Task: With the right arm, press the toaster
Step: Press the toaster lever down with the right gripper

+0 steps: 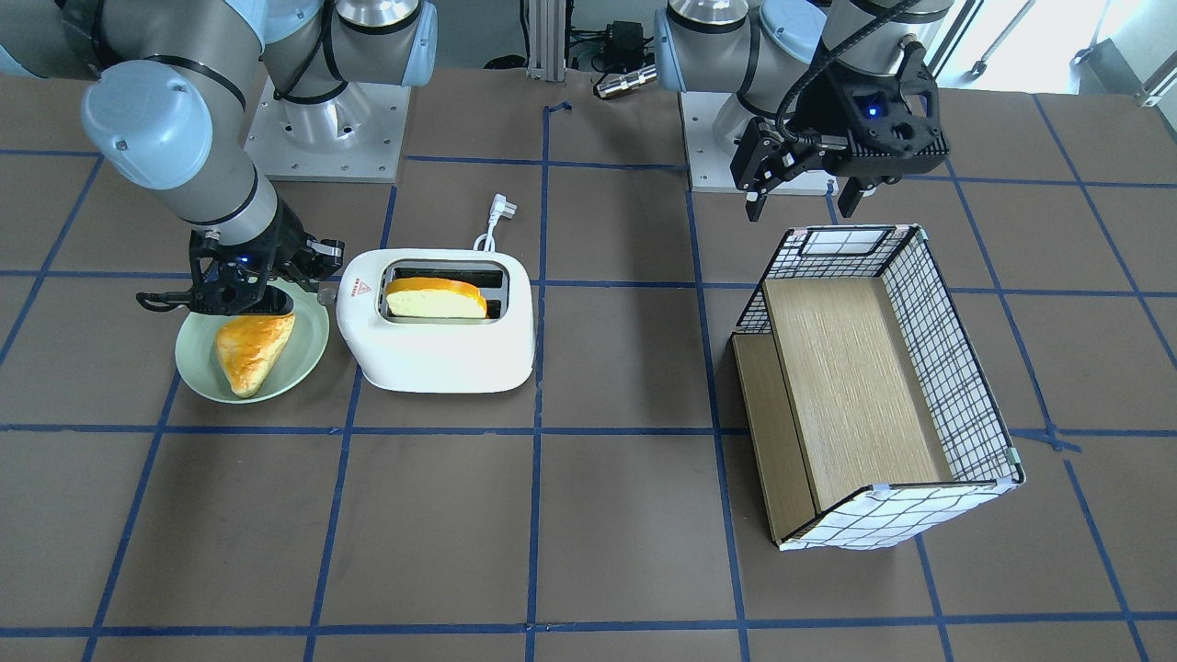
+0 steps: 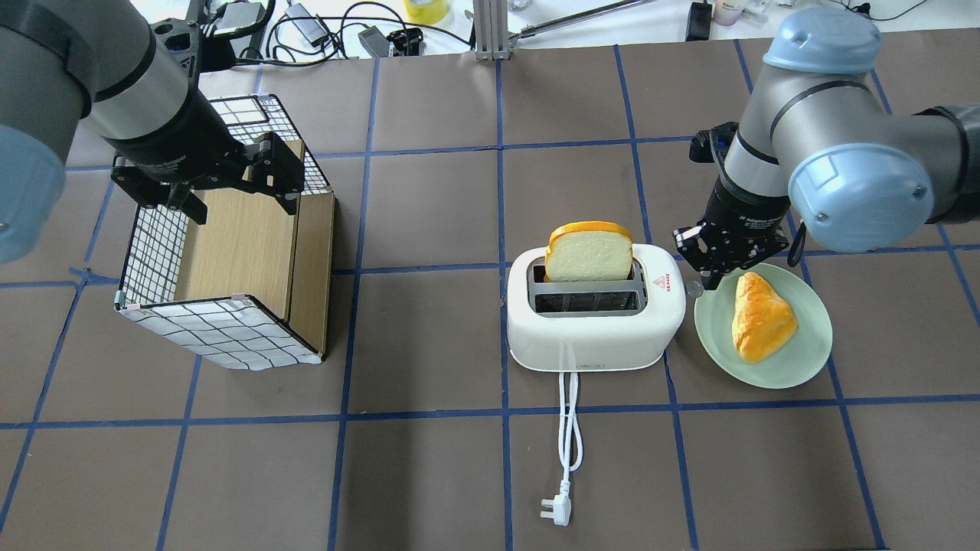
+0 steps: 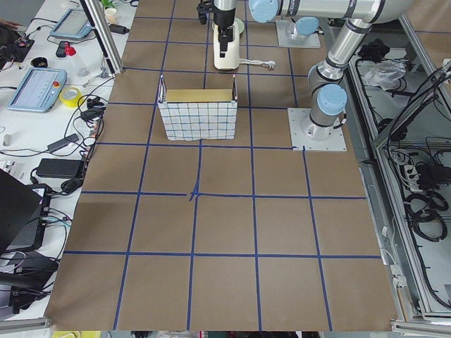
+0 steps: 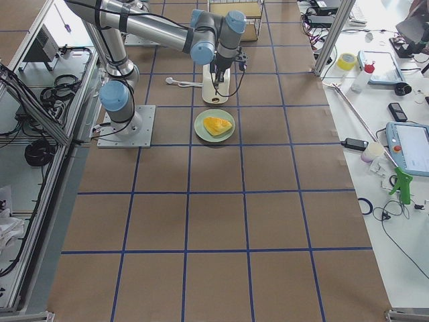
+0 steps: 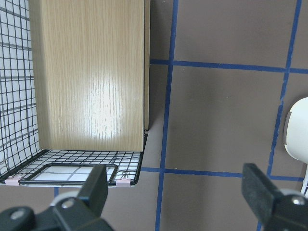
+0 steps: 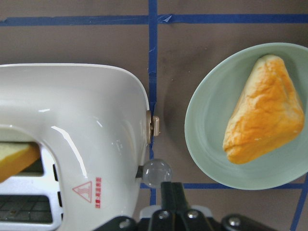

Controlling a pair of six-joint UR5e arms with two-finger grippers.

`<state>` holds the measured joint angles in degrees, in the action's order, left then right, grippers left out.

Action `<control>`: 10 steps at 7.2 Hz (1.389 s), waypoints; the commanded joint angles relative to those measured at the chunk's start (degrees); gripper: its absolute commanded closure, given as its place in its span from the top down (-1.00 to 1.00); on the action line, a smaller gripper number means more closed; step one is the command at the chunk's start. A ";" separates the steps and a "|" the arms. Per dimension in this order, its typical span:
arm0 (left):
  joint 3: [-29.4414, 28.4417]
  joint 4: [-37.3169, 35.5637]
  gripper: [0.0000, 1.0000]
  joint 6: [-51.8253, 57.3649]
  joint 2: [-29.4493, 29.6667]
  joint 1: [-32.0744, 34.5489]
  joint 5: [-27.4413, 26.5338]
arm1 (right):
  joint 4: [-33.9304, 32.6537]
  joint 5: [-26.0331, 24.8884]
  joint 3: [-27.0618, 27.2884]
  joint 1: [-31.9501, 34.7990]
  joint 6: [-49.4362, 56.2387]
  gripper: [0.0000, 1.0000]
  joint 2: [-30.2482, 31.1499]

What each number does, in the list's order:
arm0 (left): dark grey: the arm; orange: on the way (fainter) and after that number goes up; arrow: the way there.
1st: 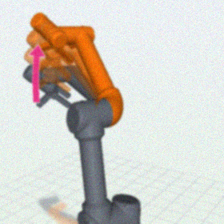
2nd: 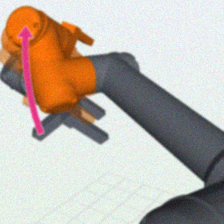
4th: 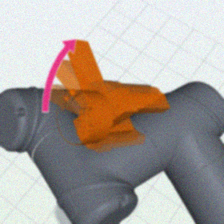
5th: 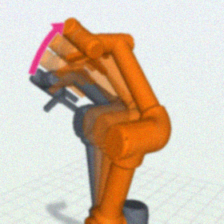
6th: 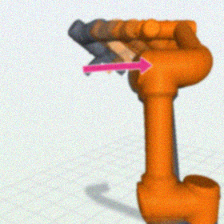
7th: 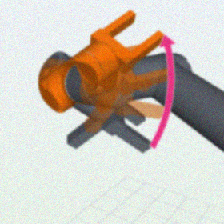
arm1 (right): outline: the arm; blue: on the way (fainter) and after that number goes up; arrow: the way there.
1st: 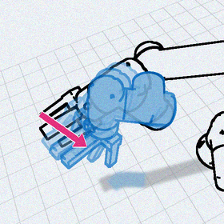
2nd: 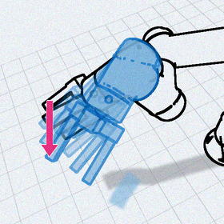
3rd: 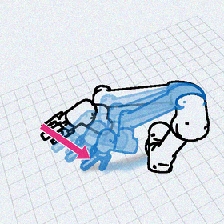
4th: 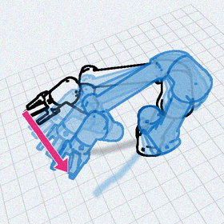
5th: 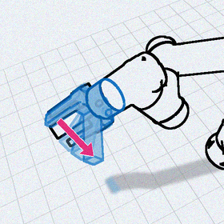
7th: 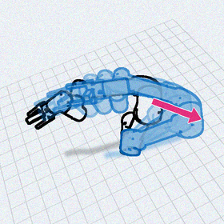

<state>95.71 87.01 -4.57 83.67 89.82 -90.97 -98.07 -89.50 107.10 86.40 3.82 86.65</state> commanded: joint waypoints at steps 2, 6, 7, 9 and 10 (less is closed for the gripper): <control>0.00 0.00 1.00 0.00 0.00 0.00 0.00 | -0.72 0.03 0.30 -0.53 0.58 -1.00 -1.04; 0.00 0.00 1.00 0.00 0.00 0.00 0.00 | -0.72 5.74 0.22 -0.97 1.02 -1.00 -1.39; 0.00 0.00 1.00 0.00 0.00 0.00 0.00 | -0.72 5.83 0.30 -0.97 1.19 -1.00 -1.39; 0.00 0.00 1.00 0.00 0.00 0.00 0.00 | -0.28 5.75 0.31 -4.11 4.25 -1.00 -1.48; 0.00 0.00 1.00 0.00 0.00 0.00 0.00 | 0.25 5.83 0.91 -5.79 5.05 -1.00 -1.39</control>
<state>95.71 87.01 -4.57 83.67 89.82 -90.97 -98.39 -83.74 107.56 82.78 7.43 85.20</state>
